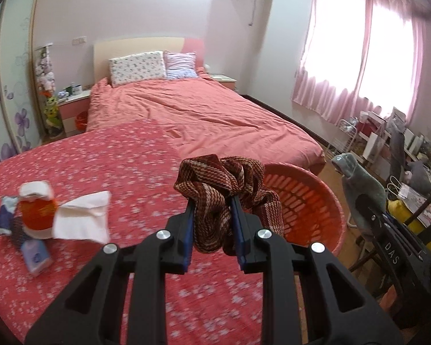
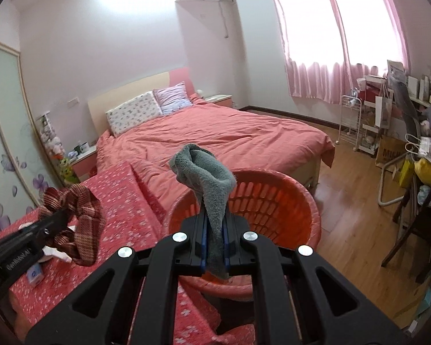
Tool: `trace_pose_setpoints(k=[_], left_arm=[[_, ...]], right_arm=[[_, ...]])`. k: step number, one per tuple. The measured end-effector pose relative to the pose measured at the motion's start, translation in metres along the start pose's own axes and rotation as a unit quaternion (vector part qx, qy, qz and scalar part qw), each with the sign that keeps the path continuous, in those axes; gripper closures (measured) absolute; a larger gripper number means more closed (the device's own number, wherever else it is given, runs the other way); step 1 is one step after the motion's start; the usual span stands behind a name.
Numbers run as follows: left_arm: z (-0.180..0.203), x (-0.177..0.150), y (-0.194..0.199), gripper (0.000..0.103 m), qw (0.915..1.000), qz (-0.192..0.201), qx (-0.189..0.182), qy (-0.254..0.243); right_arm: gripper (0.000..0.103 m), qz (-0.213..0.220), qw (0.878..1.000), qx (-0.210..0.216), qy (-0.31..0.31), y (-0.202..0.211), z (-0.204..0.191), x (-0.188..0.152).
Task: Collect trash
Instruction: 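Carry the scrunchie and sock in both tools over the orange basket, then open both tools to drop the items into the orange basket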
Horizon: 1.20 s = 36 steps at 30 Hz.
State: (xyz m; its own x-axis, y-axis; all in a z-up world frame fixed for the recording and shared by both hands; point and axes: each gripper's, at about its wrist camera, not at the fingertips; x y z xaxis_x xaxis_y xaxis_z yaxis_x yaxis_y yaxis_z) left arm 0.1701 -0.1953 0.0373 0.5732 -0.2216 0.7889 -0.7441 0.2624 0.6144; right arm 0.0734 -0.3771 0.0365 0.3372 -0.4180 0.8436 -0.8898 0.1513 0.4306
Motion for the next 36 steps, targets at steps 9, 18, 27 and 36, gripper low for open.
trace_pose_setpoints(k=[9,18,27,36], left_arm=[[0.038,0.005,-0.031,0.079,0.9989,-0.014,-0.041,-0.019],[0.062,0.005,-0.057,0.079,0.9964,-0.033,-0.074,-0.027],[0.076,0.004,-0.075,0.071,0.9948,-0.047,-0.086,-0.026],[0.063,-0.001,-0.084,0.052,0.9966,-0.051,-0.061,-0.02]], right_arm=[[0.095,0.001,0.999,-0.002,-0.032,-0.008,0.023,0.002],[0.095,0.002,0.998,0.002,-0.061,-0.015,0.04,0.006],[0.093,-0.002,0.997,0.016,-0.077,-0.028,0.053,0.012],[0.052,-0.019,0.997,0.01,-0.076,-0.032,0.055,0.004]])
Point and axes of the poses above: each gripper's, at about its wrist camera, not at the fingertips, and y roughly against the way its jaws point, z to its right, x to its top, and after that the axes turned 13 degrees about x, right-handed
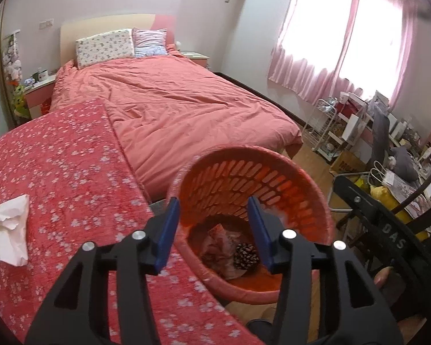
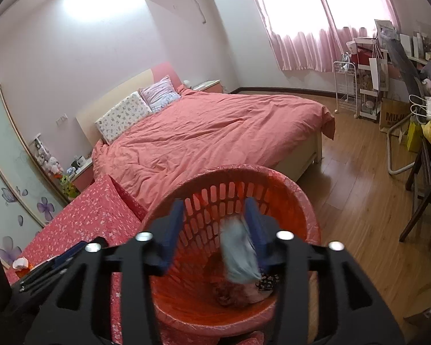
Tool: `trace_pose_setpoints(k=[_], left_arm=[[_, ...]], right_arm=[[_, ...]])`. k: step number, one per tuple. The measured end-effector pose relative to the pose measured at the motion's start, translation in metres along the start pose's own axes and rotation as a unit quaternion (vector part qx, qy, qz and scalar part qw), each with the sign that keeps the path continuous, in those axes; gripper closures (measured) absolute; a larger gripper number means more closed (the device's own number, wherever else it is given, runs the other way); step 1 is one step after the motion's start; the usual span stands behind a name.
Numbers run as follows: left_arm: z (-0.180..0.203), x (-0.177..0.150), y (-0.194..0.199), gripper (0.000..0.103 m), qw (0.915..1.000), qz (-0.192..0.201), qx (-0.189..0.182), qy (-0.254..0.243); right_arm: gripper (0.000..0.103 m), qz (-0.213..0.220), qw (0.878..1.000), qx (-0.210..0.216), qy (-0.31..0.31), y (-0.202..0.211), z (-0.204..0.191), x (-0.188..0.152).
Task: Collect trash
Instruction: 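Open both tools to drop the items into the orange basket, then move both open tools back over the items on the bed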
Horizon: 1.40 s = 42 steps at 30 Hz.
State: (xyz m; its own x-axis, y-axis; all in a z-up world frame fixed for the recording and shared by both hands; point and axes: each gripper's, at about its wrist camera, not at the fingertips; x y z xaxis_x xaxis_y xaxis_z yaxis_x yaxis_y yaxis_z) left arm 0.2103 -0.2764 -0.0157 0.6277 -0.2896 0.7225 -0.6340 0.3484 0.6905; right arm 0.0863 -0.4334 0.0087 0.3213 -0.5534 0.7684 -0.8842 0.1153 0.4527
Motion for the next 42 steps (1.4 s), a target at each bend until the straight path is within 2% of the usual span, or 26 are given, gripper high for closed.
trace_pose_setpoints(k=[2,13,27,35,42], left_arm=[[-0.008,-0.003,0.003,0.047,0.9999,0.002,0.011,0.004],[-0.066,-0.021,0.037,0.041,0.9975,0.019,0.066,0.019],[-0.158,-0.045,0.097,0.039,0.9901,0.032,0.112,0.078],[-0.226,-0.065,0.132,0.039,0.979,0.043,0.152,0.128],[-0.297,-0.087,0.15,0.039,0.9612,0.041,0.208,0.176]], right_arm=[[0.051,-0.004,1.0,-0.004,0.002,0.0,-0.002,-0.001],[0.051,-0.022,0.999,-0.005,0.032,-0.002,-0.025,-0.005],[0.051,-0.076,0.991,0.058,0.094,-0.016,-0.106,-0.04],[0.051,-0.124,0.975,0.117,0.143,-0.03,-0.171,-0.073],[0.051,-0.174,0.954,0.156,0.185,-0.047,-0.221,-0.111]])
Point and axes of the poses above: each gripper's, at about its wrist camera, not at the fingertips, and y roughly against the way its jaws point, z to its right, x to its top, and after that the axes turned 13 degrees about x, right-handed
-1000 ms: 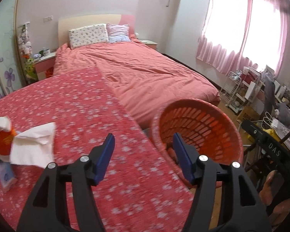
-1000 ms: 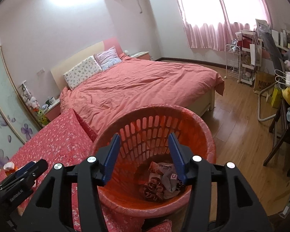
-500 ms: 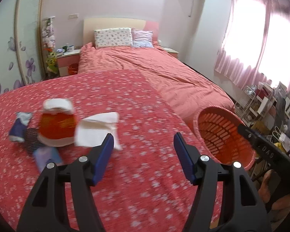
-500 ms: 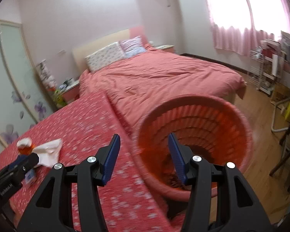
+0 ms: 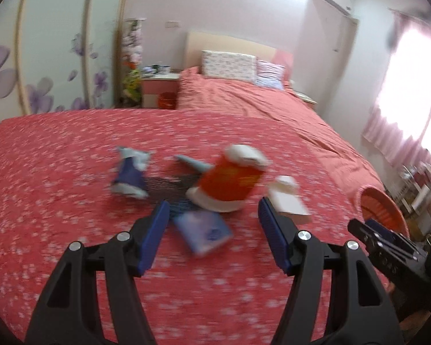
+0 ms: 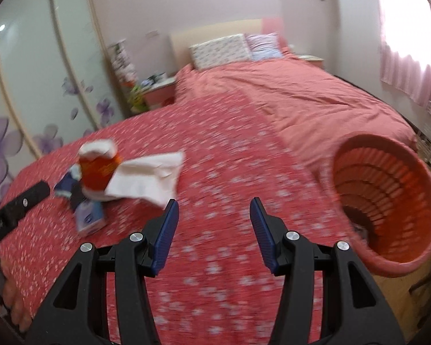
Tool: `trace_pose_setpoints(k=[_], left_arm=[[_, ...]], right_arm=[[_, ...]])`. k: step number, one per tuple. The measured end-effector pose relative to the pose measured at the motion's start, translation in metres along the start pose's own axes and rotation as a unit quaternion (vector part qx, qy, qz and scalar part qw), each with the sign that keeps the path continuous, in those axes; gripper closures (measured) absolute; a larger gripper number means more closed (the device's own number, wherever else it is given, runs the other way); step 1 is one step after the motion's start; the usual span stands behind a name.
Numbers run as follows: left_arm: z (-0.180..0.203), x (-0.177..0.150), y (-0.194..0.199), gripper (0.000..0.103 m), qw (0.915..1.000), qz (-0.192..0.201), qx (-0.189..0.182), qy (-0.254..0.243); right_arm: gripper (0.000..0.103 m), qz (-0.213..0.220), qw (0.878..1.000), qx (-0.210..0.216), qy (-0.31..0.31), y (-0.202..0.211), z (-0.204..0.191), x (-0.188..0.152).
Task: Collect trash
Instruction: 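Move both open tools back over the items on the bed, then grasp the red paper cup with the left tool while the right tool grasps the white tissue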
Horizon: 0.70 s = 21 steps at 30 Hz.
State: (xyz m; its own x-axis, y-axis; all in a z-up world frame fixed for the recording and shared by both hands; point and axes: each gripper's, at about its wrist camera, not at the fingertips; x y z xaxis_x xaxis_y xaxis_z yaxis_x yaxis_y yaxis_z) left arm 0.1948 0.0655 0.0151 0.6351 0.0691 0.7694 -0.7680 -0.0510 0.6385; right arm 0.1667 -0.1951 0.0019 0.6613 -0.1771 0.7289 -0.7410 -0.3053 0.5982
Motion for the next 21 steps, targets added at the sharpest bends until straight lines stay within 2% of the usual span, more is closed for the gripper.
trace_pose_setpoints(k=[7,14,16,18,20,21], left_arm=[[-0.042,-0.003,-0.013,0.039,0.9994,-0.013,0.022,0.023],[-0.053,-0.005,-0.025,0.036,0.9993,-0.021,0.021,0.024],[-0.051,-0.005,-0.028,0.036,0.9993,-0.023,0.019,0.023],[-0.048,-0.004,-0.032,0.035,0.9993,-0.027,0.014,0.022],[-0.044,-0.001,-0.037,0.034,0.9993,-0.03,0.01,0.02],[-0.041,0.0,-0.039,0.034,0.9994,-0.03,0.007,0.018]], right_arm=[[0.051,-0.03,0.999,-0.001,0.038,-0.034,-0.029,-0.002],[0.051,-0.033,0.998,-0.014,0.054,-0.058,-0.039,0.007],[0.059,-0.036,0.997,-0.017,0.059,-0.062,-0.041,0.008],[0.082,-0.041,0.997,-0.023,0.062,-0.068,-0.04,0.008],[0.094,-0.043,0.997,-0.02,0.054,-0.07,-0.038,0.007],[0.095,-0.04,0.998,-0.02,0.047,-0.068,-0.035,0.007]])
Point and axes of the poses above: each gripper's, at about its wrist camera, not at the fingertips, and y roughly against the way its jaws point, z to its right, x to its top, and after that the axes turned 13 degrees about x, right-handed
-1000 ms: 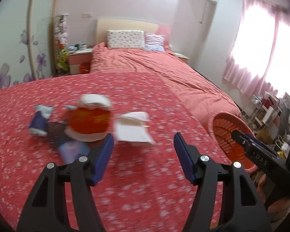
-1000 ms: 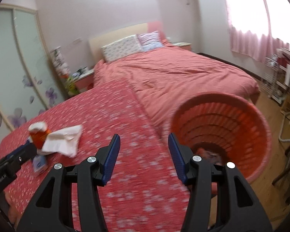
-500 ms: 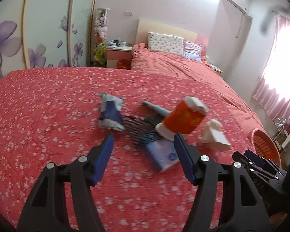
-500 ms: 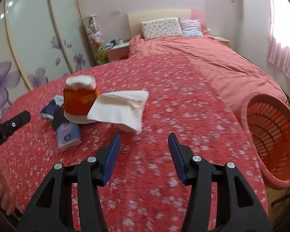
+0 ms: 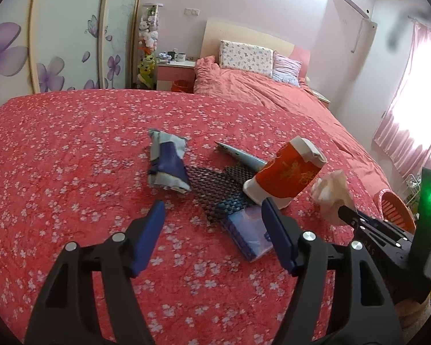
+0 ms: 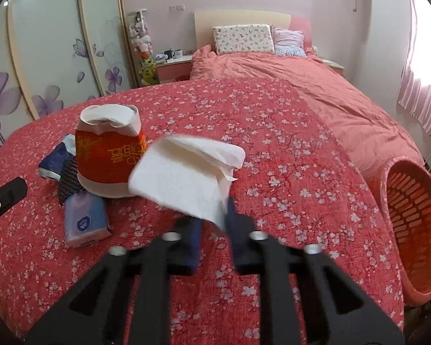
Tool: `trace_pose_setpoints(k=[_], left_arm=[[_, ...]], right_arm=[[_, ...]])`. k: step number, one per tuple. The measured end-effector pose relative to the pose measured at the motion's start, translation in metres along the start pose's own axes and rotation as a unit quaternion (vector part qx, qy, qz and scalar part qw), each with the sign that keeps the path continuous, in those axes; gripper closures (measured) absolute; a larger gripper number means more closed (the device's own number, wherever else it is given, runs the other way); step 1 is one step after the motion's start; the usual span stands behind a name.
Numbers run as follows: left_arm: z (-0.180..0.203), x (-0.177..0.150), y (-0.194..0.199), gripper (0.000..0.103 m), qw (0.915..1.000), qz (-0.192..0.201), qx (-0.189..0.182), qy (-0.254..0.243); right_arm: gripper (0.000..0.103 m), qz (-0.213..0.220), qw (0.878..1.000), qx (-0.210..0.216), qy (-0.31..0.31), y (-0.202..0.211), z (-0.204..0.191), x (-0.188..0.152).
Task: Collect trash
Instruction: 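Grasp the red paper cup with the left tool while the right tool grasps the white tissue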
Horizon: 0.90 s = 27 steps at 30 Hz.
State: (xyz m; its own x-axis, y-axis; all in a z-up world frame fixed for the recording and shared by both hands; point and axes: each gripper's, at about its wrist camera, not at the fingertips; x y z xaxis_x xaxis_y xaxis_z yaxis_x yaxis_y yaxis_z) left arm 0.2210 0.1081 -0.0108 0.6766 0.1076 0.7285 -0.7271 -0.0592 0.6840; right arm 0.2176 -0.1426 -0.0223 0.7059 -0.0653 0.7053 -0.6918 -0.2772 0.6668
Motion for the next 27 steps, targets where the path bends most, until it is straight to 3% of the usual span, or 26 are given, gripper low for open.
trace_pose_setpoints(k=[9,16,22,24,27], left_arm=[[0.044,0.014,-0.02,0.029,0.9985,0.006,-0.018,-0.052],[0.076,0.03,-0.048,0.029,0.9954,-0.001,-0.022,-0.093],[0.092,0.033,-0.061,0.029,0.9921,-0.006,-0.046,-0.117],[0.098,0.034,-0.062,0.031,0.9912,-0.006,-0.053,-0.121],[0.105,0.033,-0.064,0.042,0.9901,-0.011,-0.063,-0.125]], right_arm=[[0.098,0.03,0.998,0.003,-0.052,0.028,0.023,-0.001],[0.098,0.033,0.997,0.009,-0.067,0.031,0.032,0.001],[0.098,0.029,0.997,0.009,-0.075,0.031,0.041,-0.002],[0.098,0.028,0.996,0.009,-0.079,0.031,0.044,-0.003],[0.098,0.026,0.996,0.01,-0.082,0.031,0.048,-0.005]])
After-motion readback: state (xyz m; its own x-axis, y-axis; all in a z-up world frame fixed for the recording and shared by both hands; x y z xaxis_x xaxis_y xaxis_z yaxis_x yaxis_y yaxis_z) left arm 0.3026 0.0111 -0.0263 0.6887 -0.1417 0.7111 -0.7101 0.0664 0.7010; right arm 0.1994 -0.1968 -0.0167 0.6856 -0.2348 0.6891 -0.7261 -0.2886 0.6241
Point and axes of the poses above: each gripper's, at about its wrist camera, not at the fingertips, and y roughly against the way its jaws point, z to its right, x to its top, and after that the axes turned 13 degrees about x, right-handed
